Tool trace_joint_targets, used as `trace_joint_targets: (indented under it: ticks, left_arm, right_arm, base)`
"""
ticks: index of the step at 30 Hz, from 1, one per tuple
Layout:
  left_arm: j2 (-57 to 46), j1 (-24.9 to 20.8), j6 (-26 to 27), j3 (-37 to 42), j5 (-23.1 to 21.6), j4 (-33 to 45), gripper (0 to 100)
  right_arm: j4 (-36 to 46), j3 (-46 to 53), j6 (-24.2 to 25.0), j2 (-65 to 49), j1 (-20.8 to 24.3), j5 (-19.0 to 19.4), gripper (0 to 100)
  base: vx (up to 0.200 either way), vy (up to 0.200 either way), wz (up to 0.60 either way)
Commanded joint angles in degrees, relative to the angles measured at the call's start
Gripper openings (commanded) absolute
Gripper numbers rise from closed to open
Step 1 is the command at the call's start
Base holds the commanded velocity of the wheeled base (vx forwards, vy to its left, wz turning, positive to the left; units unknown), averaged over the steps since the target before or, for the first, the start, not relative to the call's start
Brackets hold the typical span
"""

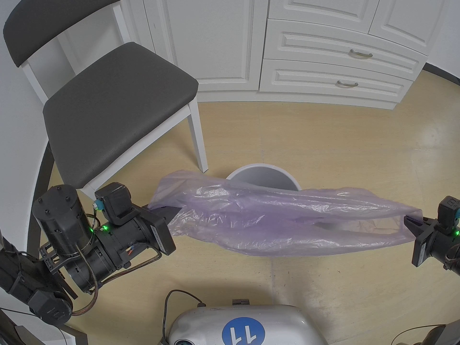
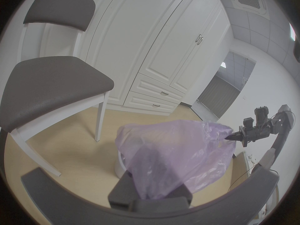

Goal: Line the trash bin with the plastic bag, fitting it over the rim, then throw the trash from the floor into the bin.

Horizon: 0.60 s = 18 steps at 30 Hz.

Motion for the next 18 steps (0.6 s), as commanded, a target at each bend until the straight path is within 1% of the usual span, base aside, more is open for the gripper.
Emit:
trace_joint_targets:
  ticks: [1,5,11,18]
  left_arm:
    - [-0.4,1.6,-0.2,0.1,-1.5,-0.8,0]
    - [-0.4,3.2,-0.5,0.6,-4.2,-1.9,0]
    - [-0.4,4.8,-0.5,1.1,-6.7,-2.1,0]
    - [-0.3,5.4,-0.5,1.0,-7.3,-2.1,0]
  right_arm:
    - [0.1,1.0,-1.0,-0.2,-1.3,0.0,0]
    - [0.2,1.4,-2.4,0.2,-2.8,0.0,0]
    - [0.3,2.1,-3.5,0.8,-4.3,0.3,0]
    - [0.3,2.3,-4.9,1.5,-5.3,0.6,0]
  base:
    - [0.000,0.000,0.00]
    - [0.000,0.000,0.00]
    - [0.000,0.000,0.00]
    - [0.000,0.000,0.00]
